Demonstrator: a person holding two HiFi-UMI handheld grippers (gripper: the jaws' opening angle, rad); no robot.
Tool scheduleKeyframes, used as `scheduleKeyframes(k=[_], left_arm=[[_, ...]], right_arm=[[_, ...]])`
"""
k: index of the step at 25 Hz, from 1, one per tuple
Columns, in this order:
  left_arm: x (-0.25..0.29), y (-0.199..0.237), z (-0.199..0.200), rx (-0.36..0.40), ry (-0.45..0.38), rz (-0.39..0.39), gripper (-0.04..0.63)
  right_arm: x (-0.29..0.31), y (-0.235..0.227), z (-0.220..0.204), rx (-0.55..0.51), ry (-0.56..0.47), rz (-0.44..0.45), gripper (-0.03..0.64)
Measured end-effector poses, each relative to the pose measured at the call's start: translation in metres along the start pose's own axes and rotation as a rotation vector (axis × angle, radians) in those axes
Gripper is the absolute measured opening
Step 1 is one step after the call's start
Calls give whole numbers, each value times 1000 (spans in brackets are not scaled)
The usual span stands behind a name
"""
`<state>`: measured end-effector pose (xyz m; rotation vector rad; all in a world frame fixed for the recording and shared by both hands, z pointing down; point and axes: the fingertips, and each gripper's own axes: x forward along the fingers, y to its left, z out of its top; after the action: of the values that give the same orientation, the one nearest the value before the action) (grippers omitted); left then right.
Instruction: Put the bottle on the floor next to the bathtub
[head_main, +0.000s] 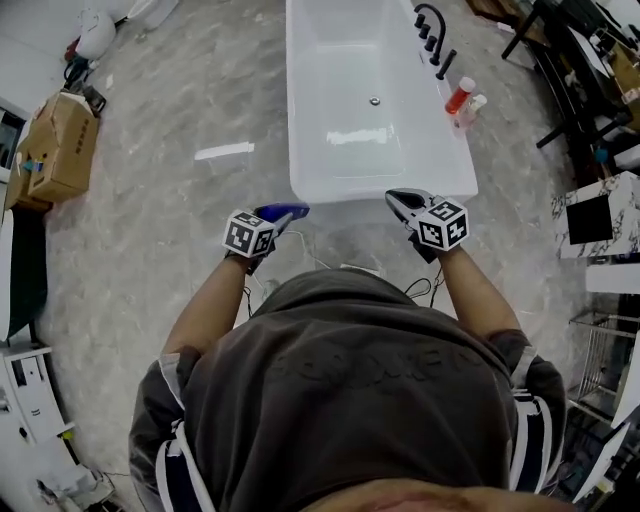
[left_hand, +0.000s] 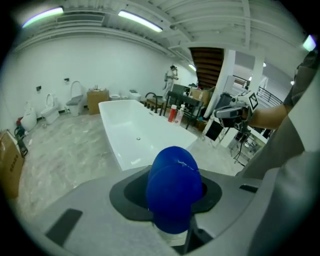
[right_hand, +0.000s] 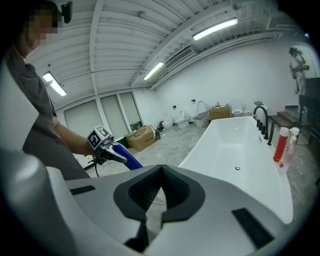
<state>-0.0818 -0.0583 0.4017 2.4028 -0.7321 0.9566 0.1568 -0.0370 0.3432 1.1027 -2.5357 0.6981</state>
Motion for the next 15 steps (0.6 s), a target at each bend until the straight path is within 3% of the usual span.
scheduleKeyframes(k=[3,7,15], left_arm=[[8,30,-22,58,46,-25,140],[31,53,-60,129,135,-46,140],[125,73,-142,141,225,-59,140]], right_arm=[[34,8,-10,76,14,-41,-8],[71,21,-34,95,88,-59,-8],[126,1,-104,46,220,-68,-8]])
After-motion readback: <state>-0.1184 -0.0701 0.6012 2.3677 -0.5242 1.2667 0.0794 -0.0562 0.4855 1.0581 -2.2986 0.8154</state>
